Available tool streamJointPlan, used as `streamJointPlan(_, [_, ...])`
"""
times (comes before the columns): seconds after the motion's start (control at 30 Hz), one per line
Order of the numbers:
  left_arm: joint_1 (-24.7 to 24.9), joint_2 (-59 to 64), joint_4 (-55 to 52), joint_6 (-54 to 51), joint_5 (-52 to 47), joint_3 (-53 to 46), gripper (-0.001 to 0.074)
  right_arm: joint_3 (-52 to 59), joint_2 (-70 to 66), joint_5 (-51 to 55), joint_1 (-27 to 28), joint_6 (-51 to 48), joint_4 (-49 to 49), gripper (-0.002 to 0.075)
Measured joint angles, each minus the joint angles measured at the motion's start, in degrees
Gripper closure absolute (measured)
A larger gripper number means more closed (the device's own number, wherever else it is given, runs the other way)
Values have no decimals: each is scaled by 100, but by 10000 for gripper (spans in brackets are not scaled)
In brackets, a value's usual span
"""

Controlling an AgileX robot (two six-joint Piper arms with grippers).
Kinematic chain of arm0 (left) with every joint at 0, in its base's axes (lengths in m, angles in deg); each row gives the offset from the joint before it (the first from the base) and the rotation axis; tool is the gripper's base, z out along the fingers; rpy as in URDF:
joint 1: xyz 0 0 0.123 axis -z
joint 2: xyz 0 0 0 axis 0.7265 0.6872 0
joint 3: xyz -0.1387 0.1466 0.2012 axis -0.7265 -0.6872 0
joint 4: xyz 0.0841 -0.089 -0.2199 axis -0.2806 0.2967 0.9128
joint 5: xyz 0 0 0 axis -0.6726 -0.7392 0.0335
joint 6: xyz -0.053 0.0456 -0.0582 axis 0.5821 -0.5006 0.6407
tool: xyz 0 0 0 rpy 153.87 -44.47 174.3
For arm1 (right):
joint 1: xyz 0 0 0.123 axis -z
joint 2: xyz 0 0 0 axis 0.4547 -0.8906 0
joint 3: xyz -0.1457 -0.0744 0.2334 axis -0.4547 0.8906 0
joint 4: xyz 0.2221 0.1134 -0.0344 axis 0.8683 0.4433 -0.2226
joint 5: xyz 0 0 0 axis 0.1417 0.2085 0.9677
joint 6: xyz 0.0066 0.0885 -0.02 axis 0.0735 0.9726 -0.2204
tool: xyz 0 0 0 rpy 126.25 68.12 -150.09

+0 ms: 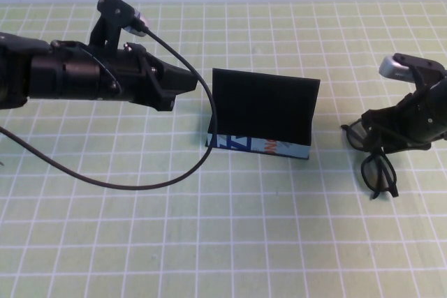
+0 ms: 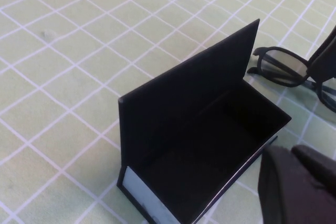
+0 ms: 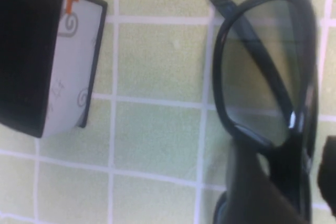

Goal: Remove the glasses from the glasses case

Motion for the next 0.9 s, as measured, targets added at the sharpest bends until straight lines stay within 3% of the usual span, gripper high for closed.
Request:
streamJointPlan(0.23, [0, -147, -44, 81, 56, -10, 739, -476, 39, 601, 0, 235, -352, 436])
streamJointPlan(0.33, [0, -418, -123, 203, 277, -10, 739, -635, 270, 1110, 0, 455, -625, 508])
streamJointPlan(0.5, [-167, -1074, -161, 484, 496, -10, 739, -650, 1001, 2054, 0, 531, -848, 701])
streamJointPlan(0.7, [-540, -1876, -201, 1012, 786, -101, 739, 75, 2628, 2226, 0, 657, -986, 738])
streamJointPlan(0.9, [-576, -2819, -228, 1076, 1151, -820, 739, 1210, 4857, 2232, 11, 788, -1048, 741])
